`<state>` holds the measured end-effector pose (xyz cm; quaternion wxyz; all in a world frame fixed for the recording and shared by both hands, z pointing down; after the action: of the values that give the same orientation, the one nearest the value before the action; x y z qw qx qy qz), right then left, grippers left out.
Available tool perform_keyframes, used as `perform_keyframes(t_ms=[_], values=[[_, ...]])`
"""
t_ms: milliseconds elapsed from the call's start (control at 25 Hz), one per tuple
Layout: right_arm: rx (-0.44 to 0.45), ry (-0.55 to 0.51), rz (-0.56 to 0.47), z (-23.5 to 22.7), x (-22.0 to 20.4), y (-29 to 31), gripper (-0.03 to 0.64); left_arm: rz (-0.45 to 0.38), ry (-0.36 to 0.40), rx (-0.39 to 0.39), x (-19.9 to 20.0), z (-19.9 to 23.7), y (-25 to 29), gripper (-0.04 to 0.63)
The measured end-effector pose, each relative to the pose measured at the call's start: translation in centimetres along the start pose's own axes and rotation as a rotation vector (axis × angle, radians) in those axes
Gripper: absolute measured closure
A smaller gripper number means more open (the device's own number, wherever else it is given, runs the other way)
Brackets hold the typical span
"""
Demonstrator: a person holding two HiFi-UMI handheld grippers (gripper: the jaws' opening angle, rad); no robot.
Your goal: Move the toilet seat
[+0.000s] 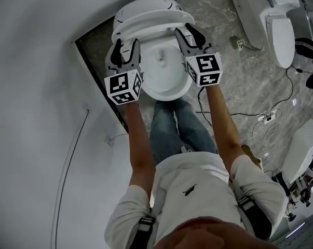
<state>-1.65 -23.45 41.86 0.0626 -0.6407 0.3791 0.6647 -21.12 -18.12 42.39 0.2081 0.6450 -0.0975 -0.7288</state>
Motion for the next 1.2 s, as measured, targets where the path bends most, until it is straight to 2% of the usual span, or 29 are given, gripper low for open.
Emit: perform_keyframes(t_ms=[280, 720, 880, 1000, 1200], values=[[-0.005, -0.008, 0.001, -0.2, 0.4, 0.8, 0.454, -0.006, 0.003, -0.006, 0.4, -0.1, 0.0, 0.367], [-0.005, -0.009, -0.02, -0.2, 1.2, -0.1, 0.457, -0.026, 0.063, -0.038, 1.2, -1.2, -0.8, 0.459], [0.009, -0.023, -0.041, 0.5, 1.4, -1.2, 0.487, -0.062, 0.082, -0.032, 1.9, -1.7, -1.7, 0.515], [0.013, -0.037, -0.071, 1.2, 1.9, -2.4, 0.543, -0.078, 0.088, -0.043, 2.2, -2.2, -2.5, 0.531], [0.042, -0.057, -0.108, 2.4, 2.9, -4.6, 0.565, -0.103, 0.098, -0.061, 2.8, -3.2, -4.0, 0.543]])
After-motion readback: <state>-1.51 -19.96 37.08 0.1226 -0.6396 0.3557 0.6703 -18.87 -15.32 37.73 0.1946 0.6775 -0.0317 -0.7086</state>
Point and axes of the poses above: the fingertips, and each gripper's own axes: y forward along the fingers, z to its left, x out of its top, the point moved 3 cm from there along -y, backward along the fingers, and after that the axes turned 2 degrees about -z, right-handed, at the moved point
